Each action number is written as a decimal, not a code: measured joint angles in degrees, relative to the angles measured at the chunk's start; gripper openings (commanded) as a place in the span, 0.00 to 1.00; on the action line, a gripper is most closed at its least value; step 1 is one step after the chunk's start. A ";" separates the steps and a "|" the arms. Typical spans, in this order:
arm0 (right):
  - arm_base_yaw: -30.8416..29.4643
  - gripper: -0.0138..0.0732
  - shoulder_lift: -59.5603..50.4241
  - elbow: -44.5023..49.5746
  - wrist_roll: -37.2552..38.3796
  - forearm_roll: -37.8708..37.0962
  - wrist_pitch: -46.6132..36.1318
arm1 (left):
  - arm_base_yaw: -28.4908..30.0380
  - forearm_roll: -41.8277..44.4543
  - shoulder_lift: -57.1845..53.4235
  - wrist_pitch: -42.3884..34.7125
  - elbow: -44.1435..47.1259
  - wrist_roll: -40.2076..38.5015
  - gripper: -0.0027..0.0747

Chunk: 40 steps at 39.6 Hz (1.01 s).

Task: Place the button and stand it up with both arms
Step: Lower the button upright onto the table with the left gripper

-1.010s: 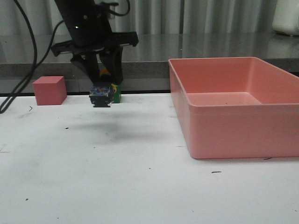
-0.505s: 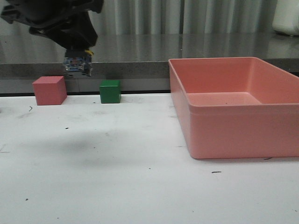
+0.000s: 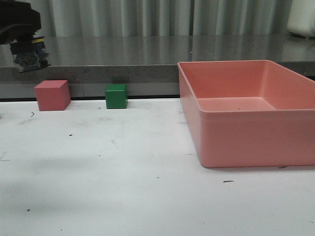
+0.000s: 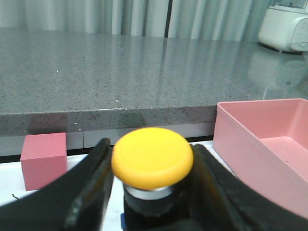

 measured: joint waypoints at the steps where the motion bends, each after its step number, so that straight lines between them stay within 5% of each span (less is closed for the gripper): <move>1: 0.00 0.08 0.00 0.00 0.00 0.00 0.00 | 0.00 0.00 0.84 -1.00 0.17 0.00 0.24; 19: 0.00 0.08 0.00 0.00 0.00 0.00 0.00 | 0.00 0.22 25.62 -20.47 0.46 0.00 0.24; 36: 0.00 0.08 0.00 0.00 0.00 0.00 0.00 | 0.00 0.46 36.62 -24.26 -0.24 0.00 0.24; 40: 0.00 0.08 0.00 0.00 0.00 0.00 0.00 | 0.00 0.46 36.62 -24.39 -0.24 0.00 0.33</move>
